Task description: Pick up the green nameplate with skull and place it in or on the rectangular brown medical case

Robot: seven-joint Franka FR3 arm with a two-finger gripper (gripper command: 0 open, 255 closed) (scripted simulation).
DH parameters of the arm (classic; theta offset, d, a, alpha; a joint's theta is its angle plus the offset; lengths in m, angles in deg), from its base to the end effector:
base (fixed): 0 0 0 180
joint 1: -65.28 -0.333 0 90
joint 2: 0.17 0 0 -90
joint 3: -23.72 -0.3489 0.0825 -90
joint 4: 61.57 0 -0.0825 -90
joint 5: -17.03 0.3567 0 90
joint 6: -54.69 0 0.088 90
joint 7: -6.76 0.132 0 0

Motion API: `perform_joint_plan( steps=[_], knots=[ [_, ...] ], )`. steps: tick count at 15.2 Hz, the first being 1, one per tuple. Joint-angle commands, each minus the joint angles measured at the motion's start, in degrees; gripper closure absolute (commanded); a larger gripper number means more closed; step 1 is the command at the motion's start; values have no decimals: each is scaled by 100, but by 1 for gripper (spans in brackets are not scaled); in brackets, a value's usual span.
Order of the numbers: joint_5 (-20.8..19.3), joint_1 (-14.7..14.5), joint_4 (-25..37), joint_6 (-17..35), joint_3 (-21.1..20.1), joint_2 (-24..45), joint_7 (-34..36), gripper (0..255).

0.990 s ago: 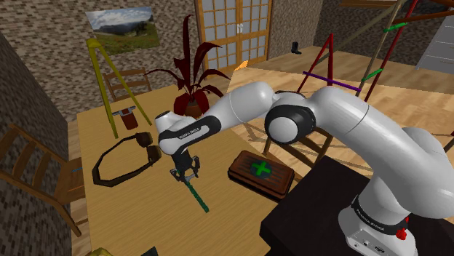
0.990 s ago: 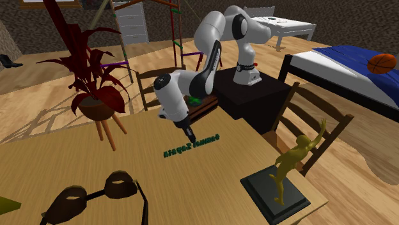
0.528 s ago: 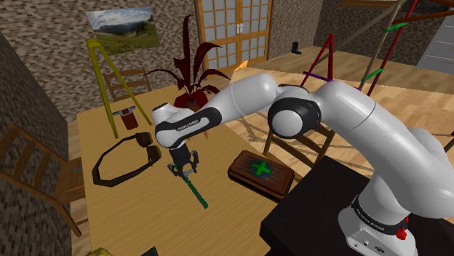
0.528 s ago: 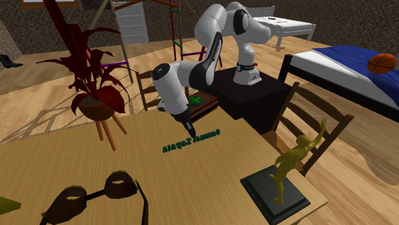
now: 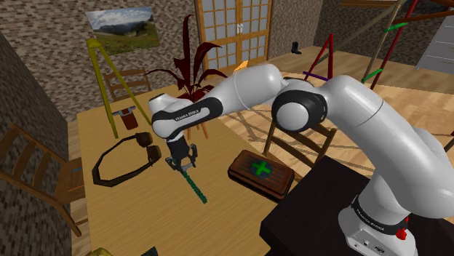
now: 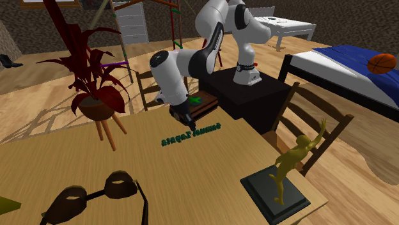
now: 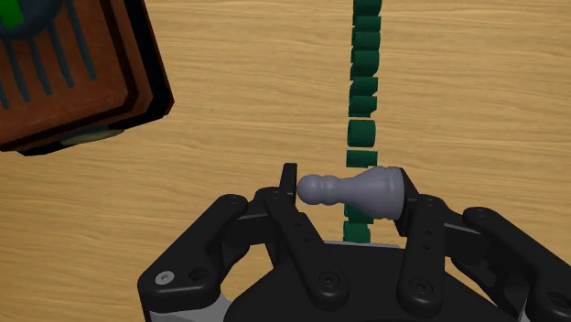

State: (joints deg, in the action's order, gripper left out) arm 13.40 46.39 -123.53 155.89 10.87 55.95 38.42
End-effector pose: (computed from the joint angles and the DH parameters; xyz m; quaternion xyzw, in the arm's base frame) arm 0.6552 0.3368 0.2215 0.9880 -0.0241 -0.1519 0.0130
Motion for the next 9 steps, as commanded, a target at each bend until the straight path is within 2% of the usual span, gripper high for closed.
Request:
perform_joint_plan(
  steps=[1,9],
  knots=[
    [8,8,31,-109,-7,-77,1,255],
    [41,16,166,-518,-39,-354,27,255]
  ],
)
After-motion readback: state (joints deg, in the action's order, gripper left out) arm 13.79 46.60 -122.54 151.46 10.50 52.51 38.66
